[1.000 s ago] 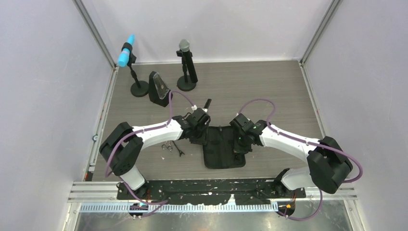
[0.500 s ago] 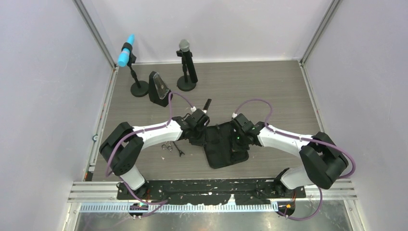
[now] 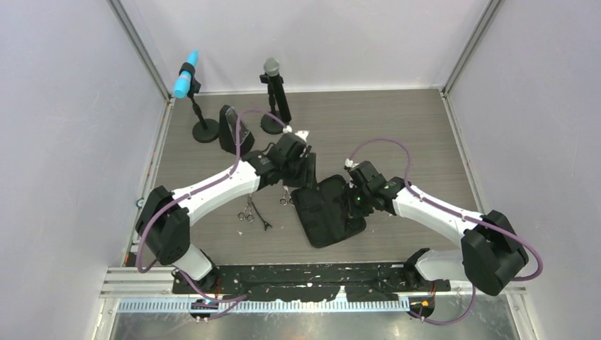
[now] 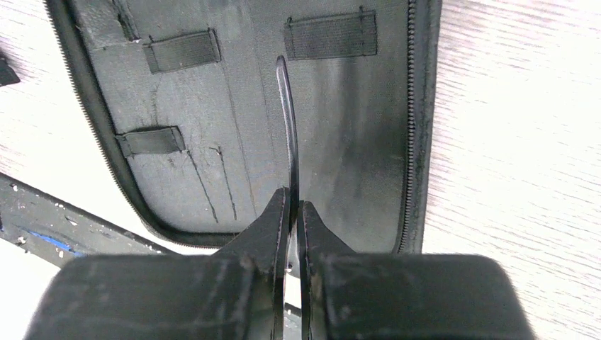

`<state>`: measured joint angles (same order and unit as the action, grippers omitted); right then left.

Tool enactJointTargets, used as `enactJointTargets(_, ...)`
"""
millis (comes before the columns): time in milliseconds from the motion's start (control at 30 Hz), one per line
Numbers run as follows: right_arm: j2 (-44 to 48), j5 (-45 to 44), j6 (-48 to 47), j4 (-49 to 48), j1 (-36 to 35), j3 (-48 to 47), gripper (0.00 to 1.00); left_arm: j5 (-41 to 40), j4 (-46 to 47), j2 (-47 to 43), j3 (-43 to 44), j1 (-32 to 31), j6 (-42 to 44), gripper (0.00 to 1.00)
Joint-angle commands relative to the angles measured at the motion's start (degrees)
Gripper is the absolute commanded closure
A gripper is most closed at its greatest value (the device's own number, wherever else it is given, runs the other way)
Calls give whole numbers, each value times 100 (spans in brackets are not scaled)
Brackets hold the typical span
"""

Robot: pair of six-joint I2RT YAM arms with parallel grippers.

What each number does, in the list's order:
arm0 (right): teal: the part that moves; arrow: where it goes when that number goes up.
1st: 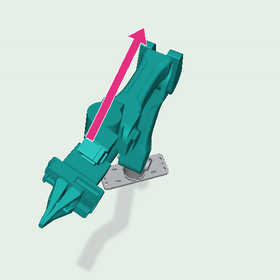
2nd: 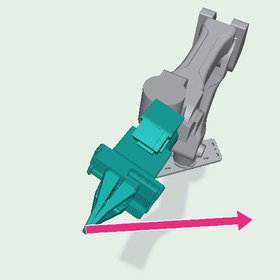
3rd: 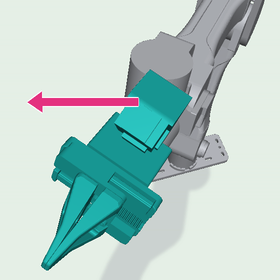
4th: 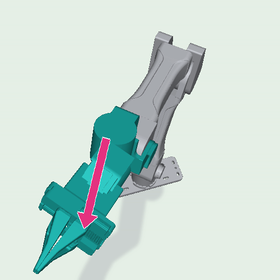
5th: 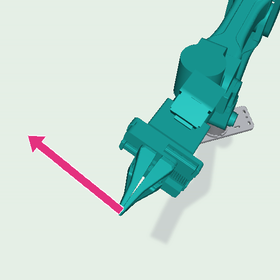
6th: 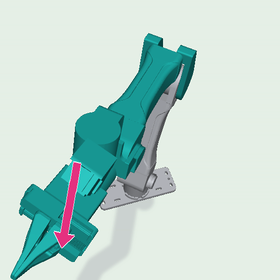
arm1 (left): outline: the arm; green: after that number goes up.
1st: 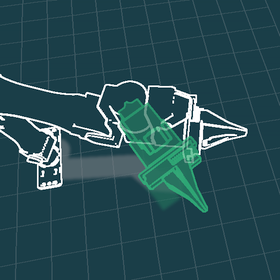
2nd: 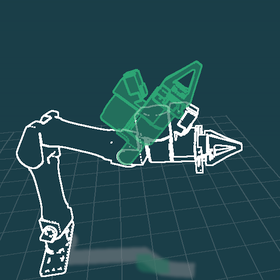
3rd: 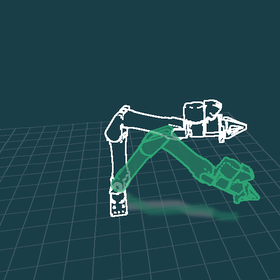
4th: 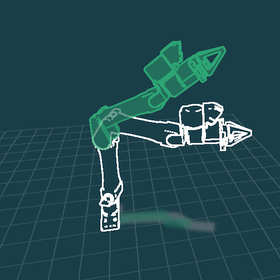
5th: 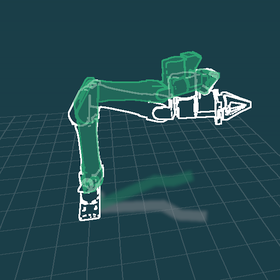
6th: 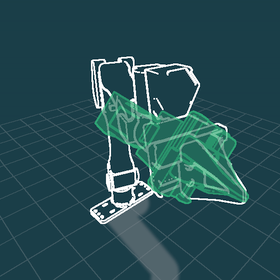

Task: Sort the hair-cutting tools
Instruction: Place the haircut tool in the hairdressing tool bag.

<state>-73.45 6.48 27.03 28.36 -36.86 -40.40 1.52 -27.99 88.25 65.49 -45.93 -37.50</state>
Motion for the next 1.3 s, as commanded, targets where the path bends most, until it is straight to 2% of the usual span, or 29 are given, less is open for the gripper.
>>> enactJointTargets(0, 157, 58, -317, 360, 136, -309, 95, 226, -252, 575, 1060, 99, 579, 48)
enactJointTargets(167, -37, 290, -497, 766, 412, -381, 95, 768, -444, 1524, 1785, 101, 735, 50)
enactJointTargets(467, -453, 855, -734, 1092, 657, -570, 95, 1362, -145, 2428, 2002, 102, 598, 56)
enactJointTargets(700, -988, 966, -864, 1077, 654, -742, 95, 1461, -110, 2750, 2033, 101, 475, 60)
enactJointTargets(1033, -1517, 850, -918, 1057, 663, -1060, 95, 1373, -122, 3095, 2054, 95, 348, 74)
enactJointTargets(1267, -1778, 706, -926, 1076, 665, -1204, 95, 1290, -216, 3210, 2031, 102, 365, 78)
